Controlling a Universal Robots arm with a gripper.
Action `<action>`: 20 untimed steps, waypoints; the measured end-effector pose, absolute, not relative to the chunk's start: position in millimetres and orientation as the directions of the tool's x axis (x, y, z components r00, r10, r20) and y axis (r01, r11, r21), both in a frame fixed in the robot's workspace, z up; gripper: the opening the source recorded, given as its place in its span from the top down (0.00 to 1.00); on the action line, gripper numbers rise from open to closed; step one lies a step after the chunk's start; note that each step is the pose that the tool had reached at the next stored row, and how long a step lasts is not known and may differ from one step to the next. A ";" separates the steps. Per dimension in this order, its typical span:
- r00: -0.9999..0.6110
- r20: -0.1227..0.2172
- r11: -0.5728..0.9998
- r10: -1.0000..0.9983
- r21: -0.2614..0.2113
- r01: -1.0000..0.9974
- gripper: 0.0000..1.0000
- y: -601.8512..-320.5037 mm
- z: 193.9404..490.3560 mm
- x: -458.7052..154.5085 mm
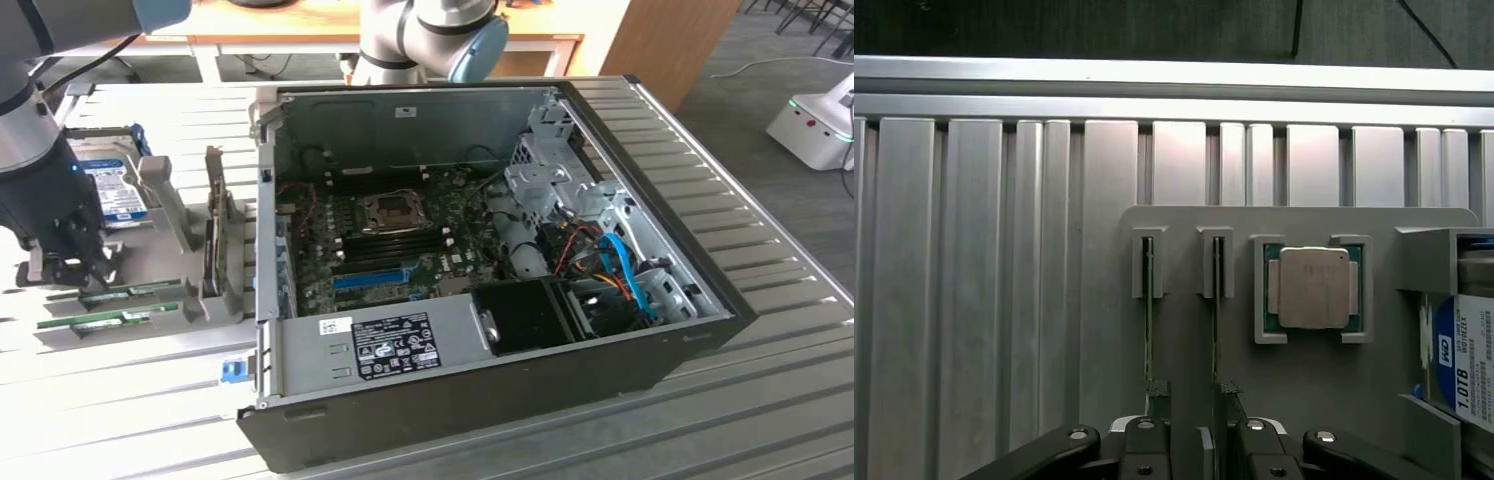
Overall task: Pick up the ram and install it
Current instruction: 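Pick up the ram and move it above insertion slot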
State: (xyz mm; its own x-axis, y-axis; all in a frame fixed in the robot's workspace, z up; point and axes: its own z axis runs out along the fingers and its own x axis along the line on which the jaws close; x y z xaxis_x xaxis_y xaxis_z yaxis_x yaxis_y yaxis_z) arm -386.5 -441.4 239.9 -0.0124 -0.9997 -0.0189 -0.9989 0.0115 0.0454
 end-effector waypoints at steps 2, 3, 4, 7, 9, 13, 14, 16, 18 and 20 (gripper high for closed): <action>-0.012 -0.019 0.011 -1.000 0.045 -0.999 0.69 -443.1 239.9 -387.1; -0.012 -0.019 0.011 -1.000 0.045 -0.999 0.69 -443.9 239.9 -387.4; -0.012 -0.019 0.011 -1.000 0.045 -0.999 0.69 -444.8 239.9 -387.7; -0.012 -0.019 0.011 -1.000 0.045 -0.999 0.69 -447.1 239.9 -388.5; -0.012 -0.019 0.012 -1.000 0.045 -0.999 0.69 -448.2 239.9 -388.8; -0.012 -0.019 0.011 -1.000 0.045 -0.999 0.69 -450.0 239.9 -389.0; -0.012 -0.019 0.011 -1.000 0.045 -0.999 0.69 -450.3 239.9 -389.1; -0.012 -0.019 0.012 -1.000 0.045 -0.999 0.69 -450.4 240.0 -389.1; -0.012 -0.019 0.012 -1.000 0.045 -0.999 0.69 -450.4 239.9 -389.1; -0.012 -0.019 0.011 -1.000 0.045 -0.999 0.69 -450.5 239.9 -388.3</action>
State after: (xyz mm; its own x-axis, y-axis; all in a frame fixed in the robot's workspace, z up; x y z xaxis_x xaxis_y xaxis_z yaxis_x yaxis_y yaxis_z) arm -388.3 -450.5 239.9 -0.0122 -0.9997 -0.0189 -0.9989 0.0113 0.0453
